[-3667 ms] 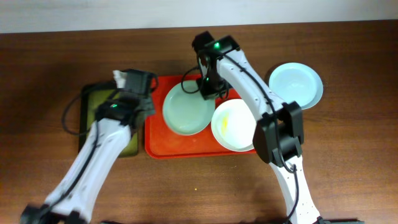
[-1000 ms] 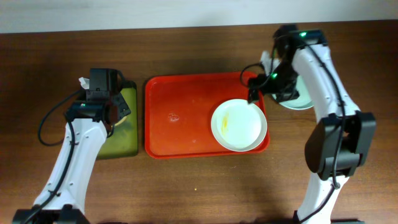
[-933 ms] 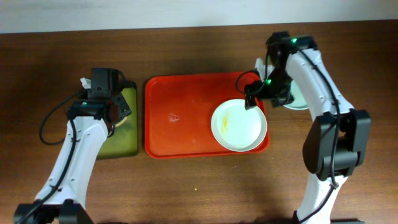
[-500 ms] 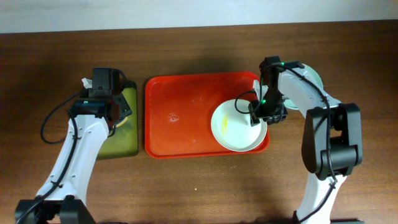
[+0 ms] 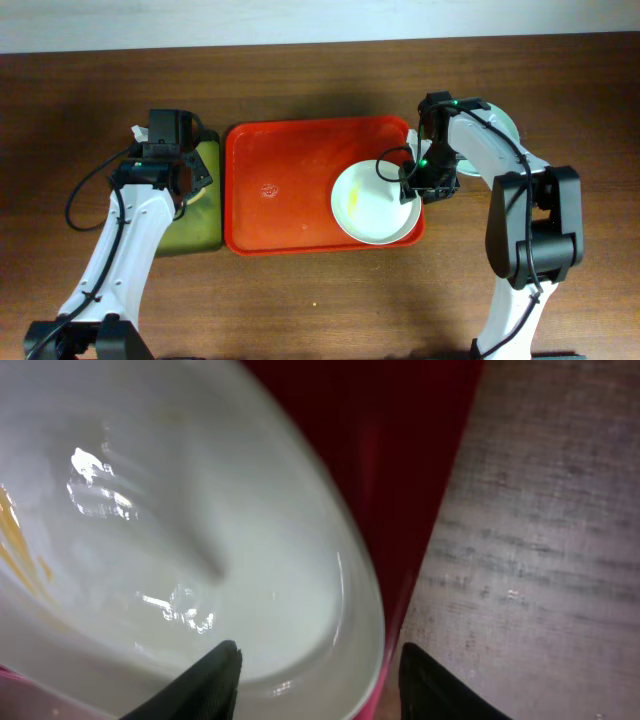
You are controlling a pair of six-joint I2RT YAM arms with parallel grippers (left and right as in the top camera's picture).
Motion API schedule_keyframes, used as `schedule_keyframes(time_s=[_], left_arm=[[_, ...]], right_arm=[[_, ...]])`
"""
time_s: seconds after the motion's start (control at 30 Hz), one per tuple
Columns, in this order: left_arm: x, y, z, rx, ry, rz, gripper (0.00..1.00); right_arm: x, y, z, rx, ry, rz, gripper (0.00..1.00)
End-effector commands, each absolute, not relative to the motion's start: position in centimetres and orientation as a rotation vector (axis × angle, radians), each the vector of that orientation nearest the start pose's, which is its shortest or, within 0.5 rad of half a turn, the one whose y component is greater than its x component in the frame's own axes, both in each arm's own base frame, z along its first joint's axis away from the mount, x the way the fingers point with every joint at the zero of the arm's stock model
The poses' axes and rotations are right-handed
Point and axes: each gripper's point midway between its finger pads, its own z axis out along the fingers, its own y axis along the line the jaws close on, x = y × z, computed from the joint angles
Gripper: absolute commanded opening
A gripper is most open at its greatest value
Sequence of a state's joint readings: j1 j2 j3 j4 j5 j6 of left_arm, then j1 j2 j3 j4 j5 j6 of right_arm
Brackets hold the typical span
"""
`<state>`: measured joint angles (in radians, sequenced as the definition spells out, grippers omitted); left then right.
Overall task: Clean dirty plates on tray and stack at the side
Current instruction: 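Pull the white plate toward the tray center and dip the left sponge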
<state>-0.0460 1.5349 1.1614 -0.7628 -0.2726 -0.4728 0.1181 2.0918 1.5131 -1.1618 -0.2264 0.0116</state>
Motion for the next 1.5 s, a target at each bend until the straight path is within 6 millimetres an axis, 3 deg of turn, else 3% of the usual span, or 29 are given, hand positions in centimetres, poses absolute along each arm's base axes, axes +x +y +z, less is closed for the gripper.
schedule_keyframes(time_s=[0.0, 0.07, 0.1, 0.23, 0.43, 0.57, 0.67, 0.8, 0.9, 1.0, 1.07, 1.13, 1.17, 1.23, 1.27, 1.33, 1.47], left_arm=[[36.3, 3.1, 12.4, -0.661, 2.569, 0.2, 0.0], [36.3, 3.1, 12.4, -0.661, 2.568, 0.199, 0.0], [36.3, 3.1, 12.4, -0.661, 2.568, 0.199, 0.0], [36.2, 3.1, 12.4, -0.661, 2.572, 0.201, 0.0], [36.2, 3.1, 12.4, -0.661, 2.572, 0.201, 0.0], [36.2, 3.1, 12.4, -0.66, 2.573, 0.197, 0.0], [36.2, 3.0, 12.4, -0.659, 2.575, 0.192, 0.0], [36.2, 3.0, 12.4, -0.659, 2.575, 0.192, 0.0], [36.2, 3.0, 12.4, -0.659, 2.576, 0.192, 0.0], [36.2, 3.0, 12.4, -0.659, 2.575, 0.191, 0.0], [36.2, 3.0, 12.4, -0.659, 2.575, 0.191, 0.0], [36.2, 2.7, 12.3, -0.655, 2.581, 0.17, 0.0], [36.3, 2.3, 12.2, -0.639, 2.592, 0.138, 0.0], [36.8, 1.1, 12.2, -0.544, 2.617, 0.057, 0.0], [36.8, 0.8, 12.2, -0.54, 2.618, 0.037, 0.0], [36.8, 0.4, 12.2, -0.534, 2.625, 0.006, 0.0], [37.4, -2.4, 12.4, -0.475, 2.633, -0.183, 0.0]], right_arm=[[35.1, 8.1, 3.6, -0.13, 3.284, 0.345, 0.53], [34.9, 8.2, 3.8, -0.119, 3.291, 0.352, 0.52], [34.8, 8.2, 3.7, -0.12, 3.296, 0.35, 0.46], [34.4, 8.2, 2.5, -0.12, 3.298, 0.349, 0.46], [34.0, 8.2, 2.1, -0.118, 3.309, 0.356, 0.47], [33.7, 11.1, 2.6, -0.144, 3.285, 0.546, 0.45], [33.9, 13.6, 2.5, -0.215, 3.253, 0.54, 0.45], [35.6, 16.9, 2.0, -0.21, 3.163, 0.499, 0.45], [36.0, 14.7, -0.3, -0.17, 3.189, 0.2, 0.46], [35.4, 14.5, -2.1, -0.162, 3.239, 0.189, 0.46], [35.0, 15.3, -2.2, -0.154, 3.257, 0.272, 0.66], [34.9, 16.1, -2.1, -0.155, 3.257, 0.338, 0.99], [34.9, 16.1, -2.1, -0.17, 3.255, 0.338, 0.99], [35.0, 16.1, -2.5, -0.199, 3.251, 0.335, 0.2], [35.0, 16.1, -2.7, -0.196, 3.254, 0.334, 0.04], [35.1, 16.3, -3.0, -0.118, 3.259, 0.345, 0.04], [37.4, 19.6, -2.8, -0.091, 3.138, 0.511, 0.04]])
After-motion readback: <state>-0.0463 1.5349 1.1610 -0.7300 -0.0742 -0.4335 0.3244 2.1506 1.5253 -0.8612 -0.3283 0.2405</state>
